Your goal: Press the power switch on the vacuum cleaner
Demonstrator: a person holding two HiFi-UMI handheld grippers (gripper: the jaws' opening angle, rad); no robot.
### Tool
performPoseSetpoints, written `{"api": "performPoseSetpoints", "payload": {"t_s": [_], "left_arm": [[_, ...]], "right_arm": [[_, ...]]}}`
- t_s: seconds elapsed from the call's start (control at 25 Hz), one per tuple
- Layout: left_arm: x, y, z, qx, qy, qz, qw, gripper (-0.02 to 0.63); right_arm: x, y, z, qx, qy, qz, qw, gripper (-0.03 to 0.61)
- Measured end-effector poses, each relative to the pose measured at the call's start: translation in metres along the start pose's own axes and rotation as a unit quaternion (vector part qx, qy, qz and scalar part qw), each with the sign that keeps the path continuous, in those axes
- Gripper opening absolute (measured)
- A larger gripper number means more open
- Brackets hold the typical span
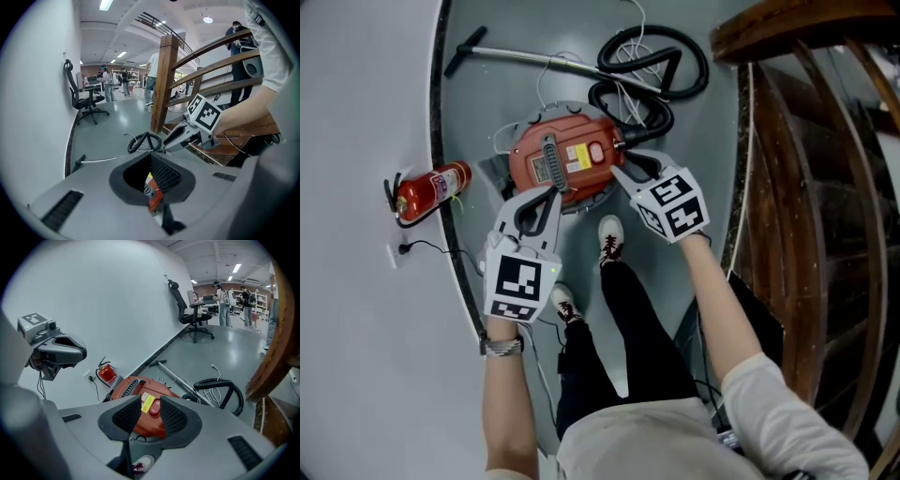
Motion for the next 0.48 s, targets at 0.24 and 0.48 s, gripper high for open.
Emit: {"api": "performPoseSetpoints", "payload": {"t_s": [0.24, 0.48], "left_arm": [[-0.007, -0.007, -0.012, 0.001, 0.02, -0.005, 0.9998, -0.002], [-0.012, -0.009, -0.022, 0.007, 0.027, -0.011, 0.9995, -0.002]], "right_arm": [[-0.001, -0.025, -0.007, 0.009, 0.032, -0.003, 0.999, 0.11], [-0.011, -0.046, -0.02, 0.042, 0.028, -0.018, 0.999, 0.103]]}}
Point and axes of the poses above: the fingertips, and each gripper's own axes: y backward along the fingers, x to its left, z out of its top, the point moved 2 cm from there along y, backward along the fingers, and after that the axes turned 5 degrees about x, right-handed, at the moved point
